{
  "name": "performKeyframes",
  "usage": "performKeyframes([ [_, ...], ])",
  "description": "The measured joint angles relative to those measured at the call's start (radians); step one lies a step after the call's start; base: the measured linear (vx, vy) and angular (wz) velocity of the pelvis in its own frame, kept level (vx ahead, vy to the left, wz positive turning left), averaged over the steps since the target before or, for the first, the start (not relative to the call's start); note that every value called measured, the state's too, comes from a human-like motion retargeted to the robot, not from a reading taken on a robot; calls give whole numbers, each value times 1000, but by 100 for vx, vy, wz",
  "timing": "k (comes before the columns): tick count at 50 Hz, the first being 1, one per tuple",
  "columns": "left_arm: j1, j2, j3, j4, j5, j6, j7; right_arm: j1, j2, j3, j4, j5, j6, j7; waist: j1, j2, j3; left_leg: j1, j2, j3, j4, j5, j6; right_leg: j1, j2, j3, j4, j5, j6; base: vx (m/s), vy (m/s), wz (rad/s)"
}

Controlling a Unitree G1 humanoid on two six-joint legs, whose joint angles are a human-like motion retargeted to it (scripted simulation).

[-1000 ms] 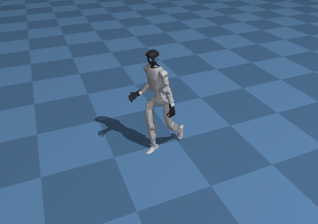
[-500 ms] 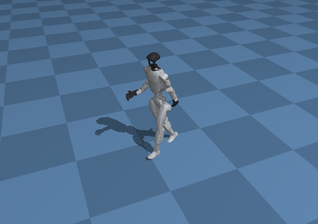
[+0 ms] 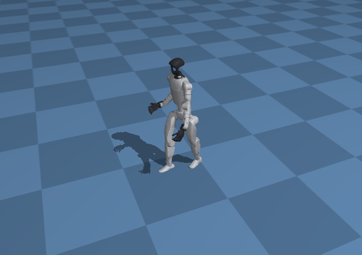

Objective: Walk run

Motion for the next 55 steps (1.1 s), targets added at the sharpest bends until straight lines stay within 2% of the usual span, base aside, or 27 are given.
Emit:
performKeyframes([
  [5,14,-9,-3,-7,32,-23,-1,3,15,-9,-6,-18,12,8,-20,24,5,69,18,-14,17,-15,-30,-54,14,-36,-165,-27,4,78,-37,17],
  [7,46,-26,1,15,73,-32,2,5,25,-17,-4,-22,23,16,-41,33,-1,83,26,-33,43,14,-57,-48,10,-59,-100,28,-77,69,-39,55],
  [9,95,-45,6,41,128,-51,13,14,35,-23,-5,-21,35,24,-75,43,-9,95,36,-63,85,81,-93,-30,9,-76,-63,88,-103,81,-52,85],
  [10,124,-54,11,54,158,-61,22,21,39,-24,-6,-19,40,29,-92,51,-13,100,46,-75,108,126,-113,-15,8,-92,-58,124,-112,85,-59,39],
  [13,252,-110,22,99,271,-46,83,26,42,-25,-2,9,61,42,-80,61,-19,75,73,-47,271,420,-183,26,32,35,4,70,-152,87,-55,-7],
  [15,331,-152,29,147,307,-21,118,18,28,-13,-2,19,77,40,-77,36,-22,17,68,-5,439,577,-206,87,0,-27,9,37,-172,84,-47,-32],
  [17,394,-170,24,202,320,5,98,3,11,0,-10,11,75,30,-68,-3,-30,-65,52,54,612,681,-157,140,-10,-22,-16,16,-188,79,-48,-37],
  [20,474,-182,19,246,370,73,27,-32,4,-7,-7,7,70,14,-69,-22,-41,-193,64,59,776,544,-115,201,1,-37,-37,-19,-191,70,-47,5],
  [24,576,-227,72,270,481,139,3,-89,-15,-21,-15,6,64,12,4,-75,-23,-340,47,112,766,383,-77,285,43,10,-94,-39,-213,65,-42,-66],
  [27,627,-252,98,287,495,157,3,-120,-34,-23,-29,1,49,8,55,-79,4,-408,44,147,594,311,-59,340,97,40,-118,-63,-225,51,-28,-73],
  [30,652,-280,132,300,484,173,1,-152,-51,-34,-35,2,41,13,116,-55,43,-441,46,160,346,311,-58,399,172,73,-128,-100,-235,67,-30,-80],
  [33,652,-303,161,308,454,182,-12,-172,-62,-39,-34,3,31,14,167,-32,79,-457,16,153,108,268,-71,467,238,109,-132,-139,-245,70,-27,-76],
  [36,639,-315,176,302,424,177,-32,-182,-59,-39,-25,5,23,15,194,-31,95,-469,-50,98,-76,199,-127,525,271,136,-130,-178,-245,66,-24,-40],
  [39,618,-311,172,285,409,167,-43,-174,-44,-30,-13,5,19,21,193,-33,98,-454,-64,139,-103,183,-126,569,296,136,-110,-188,-233,92,-28,-5],
  [40,609,-306,170,279,408,166,-45,-169,-38,-25,-8,7,18,23,201,-30,96,-446,-50,175,-76,186,-125,581,309,144,-99,-182,-224,78,-24,-67],
  [42,592,-296,175,264,417,165,-37,-150,-26,-12,5,8,21,29,241,-55,73,-437,-46,177,-21,165,-28,595,289,154,-72,-142,-187,84,-23,-103],
  [43,587,-287,176,259,421,162,-29,-136,-18,-8,12,7,23,33,258,-61,60,-423,-35,203,-14,193,-23,605,280,130,-56,-107,-163,104,-23,-88],
  [45,569,-257,167,261,413,154,-13,-107,0,-6,27,1,26,44,275,-77,23,-394,-53,177,-12,255,15,612,246,65,-9,15,-94,116,-24,-52],
  [47,536,-218,156,280,373,160,-7,-80,15,8,41,-10,31,52,271,-93,-14,-392,-54,143,25,227,53,587,211,48,90,199,16,102,-23,-27],
  [50,451,-157,127,307,285,181,-13,-65,22,43,53,-27,50,48,242,-59,-8,-355,20,155,92,169,53,500,263,114,337,416,163,97,-30,-11],
  [51,417,-142,113,305,255,185,-9,-72,15,51,53,-32,52,44,256,-46,-9,-338,52,162,105,143,45,455,281,108,419,473,163,80,-38,-48],
  [52,381,-131,96,300,225,187,-4,-81,8,53,54,-39,53,43,265,-31,-12,-319,74,163,113,120,41,413,295,109,488,495,164,84,-27,-44],
  [55,278,-122,52,256,149,175,19,-111,-13,22,61,-58,56,76,246,5,-13,-240,58,146,87,88,56,299,260,126,616,317,136,79,0,15],
])
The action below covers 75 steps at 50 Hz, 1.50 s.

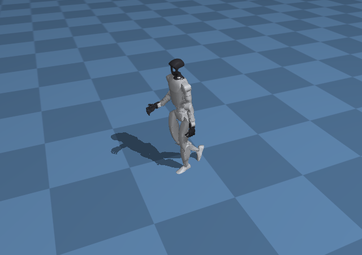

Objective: Walk run

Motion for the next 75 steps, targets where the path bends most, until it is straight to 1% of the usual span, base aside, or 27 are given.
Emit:
performKeyframes([
  [3,-75,6,-20,-91,-21,-48,-11,4,0,-18,-20,-19,4,21,-79,38,-1,63,-1,-64,-28,-16,-9,-106,-71,-38,-9,-164,-56,72,-11,94],
  [5,-121,9,-43,-160,-30,-81,-33,15,0,-29,-41,-23,-3,22,-139,53,-1,98,-21,-117,-45,-26,-7,-165,-146,-85,-87,-262,-55,64,-15,135],
  [7,-161,17,-69,-221,-35,-112,-52,31,7,-41,-58,-19,-7,18,-178,45,1,135,-53,-151,-56,-41,-3,-199,-213,-101,-233,-266,4,76,-31,107],
  [10,-213,34,-104,-294,-43,-150,-63,57,24,-52,-75,-7,-5,5,-230,17,15,202,-99,-205,-60,-74,-1,-244,-296,-79,-454,-267,19,63,-32,96],
  [13,-245,43,-120,-334,-48,-178,-51,84,42,-56,-88,3,-10,-21,-257,10,37,268,-105,-249,-58,-107,-10,-298,-308,8,-622,-312,-54,64,-38,68],
  [16,-244,36,-130,-337,-44,-191,-45,110,48,-58,-91,17,-13,-38,-269,27,49,323,-82,-281,-52,-126,-26,-313,-301,54,-743,-309,-78,71,-47,50],
  [19,-216,15,-124,-296,-12,-188,-47,128,44,-64,-86,29,-4,-27,-285,33,36,349,-81,-312,-19,-110,-46,-302,-306,12,-715,-244,-110,66,-48,65],
  [22,-149,-7,-108,-226,62,-176,-57,142,41,-71,-74,27,7,-10,-324,48,13,353,-60,-338,59,6,-85,-266,-299,-47,-673,-178,-149,75,-64,87],
  [27,21,-66,-73,-75,188,-144,69,110,-9,-46,-50,-9,32,-25,-304,30,15,245,-33,-203,385,418,-155,-167,-316,-37,-639,-255,-178,70,-56,6],
  [29,81,-71,-58,-12,203,-134,86,81,-40,-31,-53,-56,34,-37,-305,6,8,160,-13,-96,539,498,-135,-130,-315,-39,-657,-275,-199,75,-52,7],
  [30,111,-71,-57,10,213,-131,75,66,-52,-29,-56,-79,32,-42,-308,-1,3,120,12,-41,602,498,-106,-108,-317,-49,-663,-293,-201,48,-34,43],
  [33,202,-85,-42,24,278,-99,35,16,-73,-48,-56,-124,20,-42,-287,-14,6,12,49,33,688,361,-65,-55,-309,-73,-690,-313,-202,53,-37,19],
  [36,270,-97,12,31,337,-72,39,-25,-93,-58,-62,-141,10,-30,-209,-49,28,-83,25,93,670,240,-76,-13,-281,-40,-713,-330,-215,52,-35,-62],
  [40,319,-103,51,60,310,-37,44,-61,-122,-74,-63,-141,-10,-27,-143,-40,58,-169,18,160,465,134,-67,52,-220,-63,-738,-364,-226,48,-27,2],
  [46,313,-132,109,84,210,-16,12,-70,-139,-98,-51,-124,-25,-22,-108,39,97,-198,-64,161,6,130,-83,170,-87,-157,-769,-448,-241,49,-21,54],
  [50,296,-159,118,61,177,-28,-7,-54,-114,-84,-35,-106,-29,-27,-107,42,101,-183,-126,219,-135,90,-111,227,-58,-200,-757,-502,-229,55,-23,55],
  [52,279,-169,116,41,184,-36,-16,-41,-82,-63,-18,-93,-21,-28,-86,31,94,-150,-122,308,-148,77,-80,252,-46,-201,-733,-512,-203,64,-28,8],
  [53,272,-172,117,32,191,-39,-16,-34,-68,-52,-11,-89,-20,-26,-73,20,87,-135,-128,311,-144,82,-21,256,-48,-197,-722,-506,-189,74,-30,-24],
  [56,255,-169,127,16,201,-56,-9,-16,-21,-6,14,-77,-25,-4,-28,-29,59,-98,-118,339,-139,123,72,280,-76,-222,-667,-439,-128,94,-42,-66],
  [58,243,-150,122,19,189,-73,-15,-5,10,29,43,-71,-24,33,-27,-60,36,-84,-105,319,-111,95,86,284,-101,-253,-597,-308,-62,103,-41,-46],
  [60,217,-125,105,18,180,-84,-29,3,27,64,70,-67,-21,74,-41,-46,26,-82,-63,292,-60,52,86,246,-105,-228,-466,-131,28,64,-10,2],
  [63,138,-86,69,-31,210,-93,-6,-6,26,121,73,-82,-30,77,-65,21,34,-88,23,245,-9,22,86,82,20,-124,-198,31,28,45,-24,55],
  [65,98,-71,32,-77,223,-103,27,-12,10,129,79,-88,-45,89,-64,57,29,-53,33,217,-6,-3,86,25,28,-66,-71,-65,28,74,11,70],
  [67,56,-55,-4,-130,222,-112,44,-8,-3,111,89,-84,-46,130,-63,72,40,3,6,184,-21,-16,86,-5,-17,-13,-6,-166,14,69,23,90],
  [70,-10,-27,-55,-218,204,-135,33,23,-19,91,75,-95,-40,158,-113,113,48,45,-10,67,-35,-8,86,-69,-102,-51,-5,-286,-76,50,11,191],
  [72,-55,-4,-90,-275,177,-159,11,44,-28,76,60,-103,-54,149,-161,127,49,61,-33,-30,-38,-3,86,-106,-156,-66,-79,-313,-100,41,-3,247],
  [75,-124,34,-133,-342,135,-194,-11,68,-24,56,53,-97,-61,135,-211,116,51,84,-80,-156,-33,-1,86,-147,-165,24,-262,-299,-107,45,-16,225],
])
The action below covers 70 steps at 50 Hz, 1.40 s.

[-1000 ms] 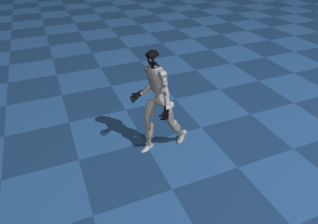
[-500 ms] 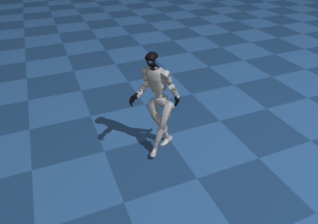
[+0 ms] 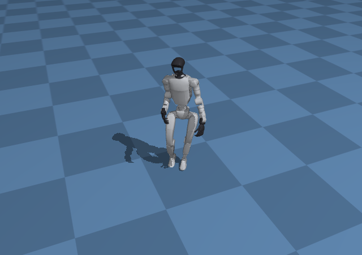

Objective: Walk run

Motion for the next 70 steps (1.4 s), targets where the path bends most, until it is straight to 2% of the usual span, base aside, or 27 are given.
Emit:
performKeyframes([
  [5,-90,33,-34,-43,-22,-25,-10,23,19,-13,4,32,11,-24,-35,-68,13,75,-100,-173,12,-7,0,-27,9,246,-307,15,12,43,-22,189],
  [8,-107,29,-40,-29,-21,-26,-6,20,14,-17,0,35,3,-32,-55,-95,27,129,-134,-255,28,-14,0,-59,-9,231,-431,38,30,49,-23,169],
  [10,-96,22,-37,-5,-16,-23,-5,13,4,-14,-2,36,-1,-25,-70,-111,33,167,-150,-287,38,-17,0,-67,-7,232,-500,44,121,63,-29,135],
  [12,-71,18,-24,39,4,-16,-4,-3,-4,-7,5,38,1,-8,-62,-118,37,205,-144,-276,46,-18,0,-54,22,261,-542,61,135,61,-28,78],
  [13,-53,16,-20,64,18,-10,-5,-9,-8,-6,6,36,2,0,-62,-118,36,218,-142,-271,50,-11,0,-43,29,278,-546,55,135,61,-19,90],
  [15,-11,11,-7,124,65,13,-2,-19,-15,-6,8,24,5,12,-77,-115,22,236,-150,-274,66,17,0,-25,24,313,-527,128,100,63,-9,128],
  [17,46,3,10,185,134,58,3,-13,-20,-9,5,2,2,9,-108,-93,9,252,-152,-300,110,72,-7,-2,15,270,-504,187,2,75,-9,179],
  [20,129,-15,48,276,246,183,14,5,-14,-23,4,-23,-3,-3,-110,-68,-12,232,-147,-295,239,273,-97,48,10,200,-494,133,-41,80,-28,146],
  [22,172,-33,82,324,286,288,23,6,-14,-39,4,-13,6,-10,-84,-68,-19,152,-134,-213,384,453,-231,82,-16,154,-491,90,-42,66,-18,124],
  [23,192,-37,95,346,277,322,27,10,-18,-34,-1,-6,10,-12,-83,-74,-27,97,-108,-144,469,504,-310,96,-30,127,-492,75,-50,69,-19,146],
  [25,238,-30,120,379,237,323,15,16,-33,-18,-14,7,2,-20,-84,-86,-47,6,-62,-18,614,577,-440,116,-53,67,-490,41,-71,56,-19,158],
  [27,285,-16,138,381,179,293,-33,-3,-37,-11,-9,24,-3,-26,-81,-103,-50,-90,-60,31,749,479,-382,144,-76,6,-489,13,-81,45,-20,151],
  [28,305,-15,151,371,151,291,-52,-20,-37,-14,0,32,0,-26,-71,-116,-47,-138,-76,46,800,389,-336,157,-81,-21,-488,2,-91,49,-19,117],
  [30,335,-26,183,349,89,299,-53,-54,-47,-24,11,38,7,-22,-22,-135,-37,-227,-73,115,842,278,-275,180,-82,-51,-484,-24,-107,48,-12,75],
  [33,357,-57,232,339,-18,276,18,-68,-84,-40,2,12,-12,-36,47,-140,-25,-333,-68,167,776,172,-248,216,-74,-107,-480,-63,-119,40,-3,76],
  [37,363,-107,273,346,-166,245,78,-76,-114,-67,-3,6,-28,-54,118,-129,-8,-406,-2,259,526,125,-156,275,-39,-206,-486,-123,-124,47,-5,98],
  [40,368,-153,299,342,-216,240,45,-88,-112,-84,4,15,-21,-49,170,-119,13,-400,59,382,265,109,-107,326,11,-260,-494,-168,-129,51,-7,70],
  [45,395,-218,290,338,-160,241,-51,-129,-95,-83,20,-4,-26,-70,202,-119,31,-369,53,562,-45,39,-102,404,59,-327,-501,-229,-114,62,-5,62],
  [50,436,-251,261,369,19,276,-69,-151,-66,-12,54,-26,-32,-54,182,-155,-13,-300,70,760,-59,38,-32,446,35,-355,-451,-182,-51,79,1,39],
  [52,442,-247,261,391,101,294,-69,-130,-52,19,59,-38,-37,-49,171,-167,-38,-274,55,752,-58,102,0,469,23,-368,-420,-90,-12,111,-6,52],
  [55,414,-204,261,443,163,287,-104,-91,-30,59,66,-48,-41,-45,176,-180,-65,-223,45,667,-39,68,0,494,4,-366,-334,169,28,103,-12,50],
  [58,360,-168,261,448,147,274,-156,-63,-16,76,64,-47,-24,-45,167,-112,-60,-158,78,587,-14,20,0,447,15,-362,-126,406,-10,73,18,128],
  [60,314,-149,254,419,107,263,-160,-52,-15,77,55,-48,-22,-47,169,-66,-54,-118,89,512,-9,-1,0,385,56,-292,16,466,-20,73,13,154],
  [63,229,-137,229,317,38,264,-106,-42,-13,45,42,-43,-23,-37,174,-17,-51,-75,82,399,-17,-8,0,270,101,-180,152,290,-12,56,10,175],
  [66,141,-121,191,191,3,215,-59,-19,-11,9,26,-28,-16,-41,142,16,-49,-30,57,243,-26,-6,0,175,115,-92,166,156,-18,56,4,256],
  [68,78,-101,158,116,-11,164,-52,0,-13,-14,12,-16,-17,-52,101,23,-50,-6,29,121,-25,-4,0,121,72,-87,113,92,-32,58,-7,311],
  [70,15,-74,117,58,-31,120,-56,22,-15,-34,1,-1,-20,-64,69,12,-54,16,-7,13,-20,-4,0,80,12,-92,8,79,-46,63,-18,292],
])
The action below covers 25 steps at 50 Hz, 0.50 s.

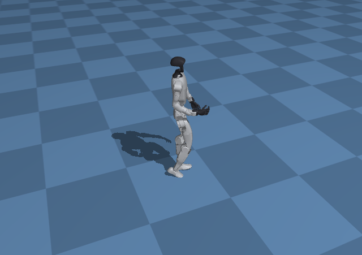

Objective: Walk run

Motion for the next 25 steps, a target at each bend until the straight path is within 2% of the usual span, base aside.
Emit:
performKeyframes([
  [4,-104,51,-81,-77,-57,-54,-14,39,13,-26,-5,33,1,-27,-68,-38,12,67,-65,-191,20,-8,0,-68,-81,29,-237,-28,-23,59,-26,271],
  [8,-143,92,-118,-123,-103,-98,-51,57,16,-32,-18,27,8,-51,-80,-77,40,164,-92,-266,27,-29,0,-137,-97,92,-442,-60,-23,59,-30,141],
  [10,-135,112,-124,-130,-115,-115,-63,57,14,-34,-27,11,7,-51,-77,-88,50,215,-93,-284,29,-42,0,-161,-92,114,-522,-91,101,70,-40,64],
  [12,-109,125,-108,-116,-104,-116,-52,49,14,-32,-31,0,9,-38,-66,-92,52,254,-89,-269,28,-39,0,-175,-79,128,-536,-101,121,65,-36,23],
  [15,-52,116,-59,-48,-68,-85,-6,36,15,-35,-29,-15,23,-7,-89,-89,34,291,-102,-242,40,16,0,-174,-63,170,-457,-62,46,71,-23,64],
  [17,-6,99,-21,35,-39,-35,29,45,21,-45,-33,-37,26,-3,-144,-77,20,302,-88,-271,95,93,-44,-148,-71,138,-428,15,34,79,-39,169],
  [18,21,92,4,84,-24,-1,45,55,25,-45,-37,-51,23,-7,-175,-67,14,299,-72,-279,139,151,-74,-122,-81,108,-422,20,30,79,-54,147],
  [20,72,78,54,184,4,74,65,65,38,-45,-39,-73,20,-25,-169,-54,5,268,-56,-253,242,326,-152,-102,-44,203,-376,-28,-16,77,-59,76],
  [21,99,67,58,226,10,104,69,67,42,-52,-37,-73,24,-33,-173,-52,6,234,-49,-244,328,419,-214,-85,-49,197,-366,-49,-29,68,-46,76],
  [23,149,50,47,307,0,151,76,63,42,-52,-33,-62,35,-46,-175,-68,0,144,-33,-161,511,562,-304,-38,-98,67,-362,-81,-52,68,-41,80],
  [25,208,32,40,355,5,176,69,57,33,-36,-31,-48,39,-56,-173,-99,-15,65,0,-27,647,686,-326,8,-110,22,-375,-110,-80,69,-42,54],
])
